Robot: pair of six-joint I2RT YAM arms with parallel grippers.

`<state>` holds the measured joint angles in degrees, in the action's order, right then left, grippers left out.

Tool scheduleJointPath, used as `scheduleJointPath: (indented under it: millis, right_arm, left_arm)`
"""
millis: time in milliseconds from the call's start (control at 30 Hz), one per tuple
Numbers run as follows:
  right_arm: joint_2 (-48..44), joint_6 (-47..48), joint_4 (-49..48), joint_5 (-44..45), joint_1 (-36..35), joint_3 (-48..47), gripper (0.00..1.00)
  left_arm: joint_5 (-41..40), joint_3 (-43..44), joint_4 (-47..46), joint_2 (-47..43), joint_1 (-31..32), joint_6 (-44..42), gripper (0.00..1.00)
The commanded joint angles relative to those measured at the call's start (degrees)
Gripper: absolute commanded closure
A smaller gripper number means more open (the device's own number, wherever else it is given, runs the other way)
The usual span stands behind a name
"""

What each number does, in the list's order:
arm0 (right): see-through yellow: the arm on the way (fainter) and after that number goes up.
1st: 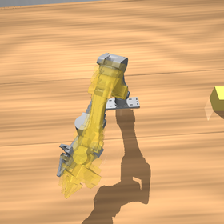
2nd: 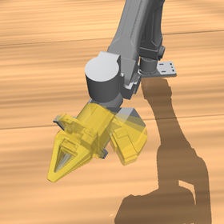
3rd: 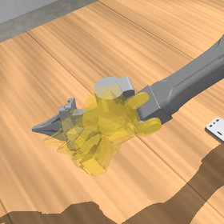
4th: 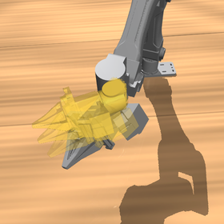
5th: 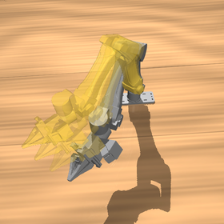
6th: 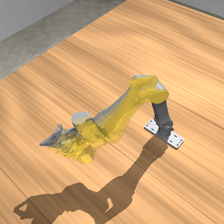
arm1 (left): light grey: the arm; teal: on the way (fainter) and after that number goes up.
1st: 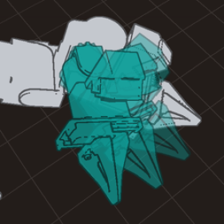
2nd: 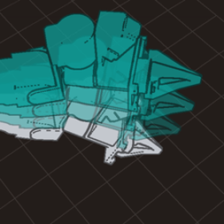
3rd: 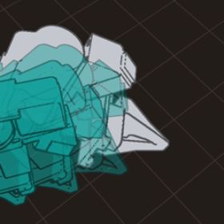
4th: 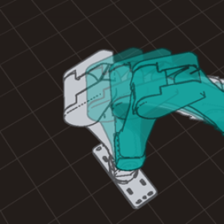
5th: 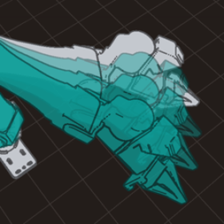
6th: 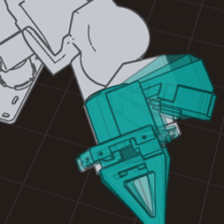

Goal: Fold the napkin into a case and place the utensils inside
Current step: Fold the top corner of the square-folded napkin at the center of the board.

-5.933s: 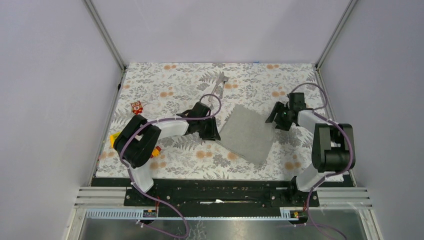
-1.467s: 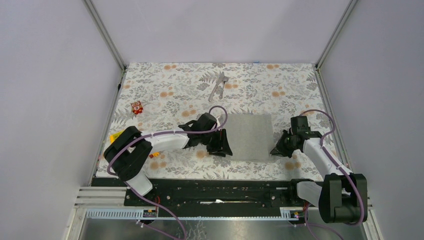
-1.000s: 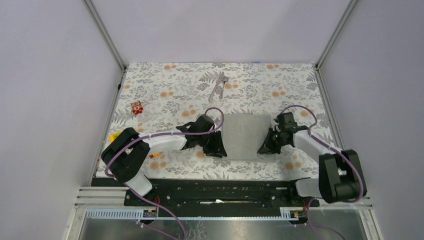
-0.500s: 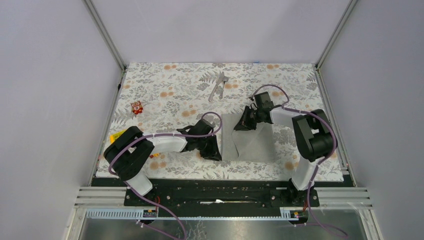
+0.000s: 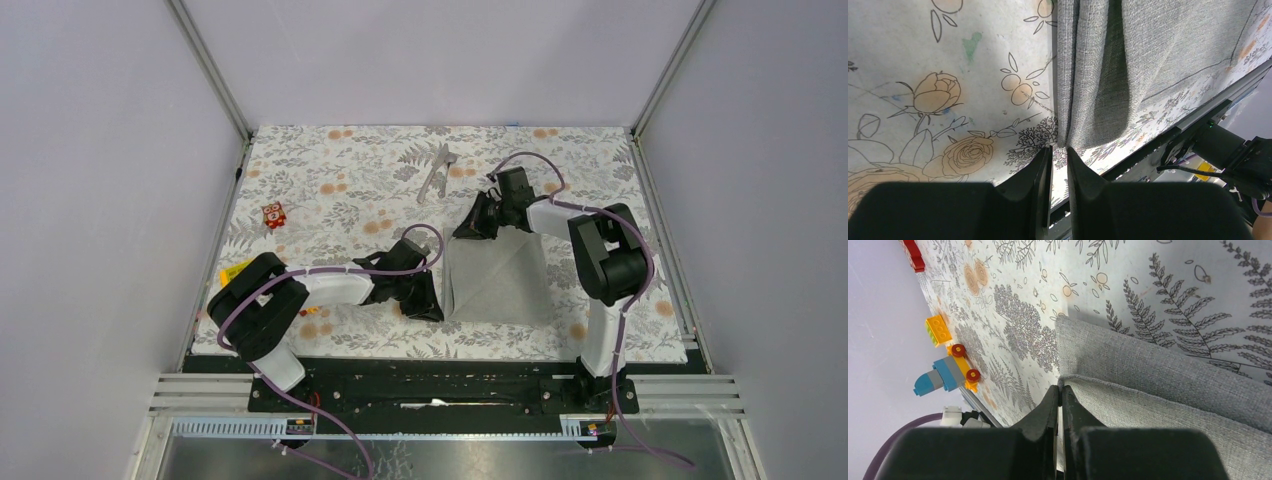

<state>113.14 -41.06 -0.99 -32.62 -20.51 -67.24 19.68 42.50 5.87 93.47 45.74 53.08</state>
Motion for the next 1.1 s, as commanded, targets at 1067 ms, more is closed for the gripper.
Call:
scheduleJointPath:
  millis: [1067]
  right_arm:
    - [6.46,-2.17,-1.66,2.75,-0.58,-8.03,1.00]
  left_arm:
    - [-2.18,-3.47,-2.53,-1.51,-0.03,0.59,0.78]
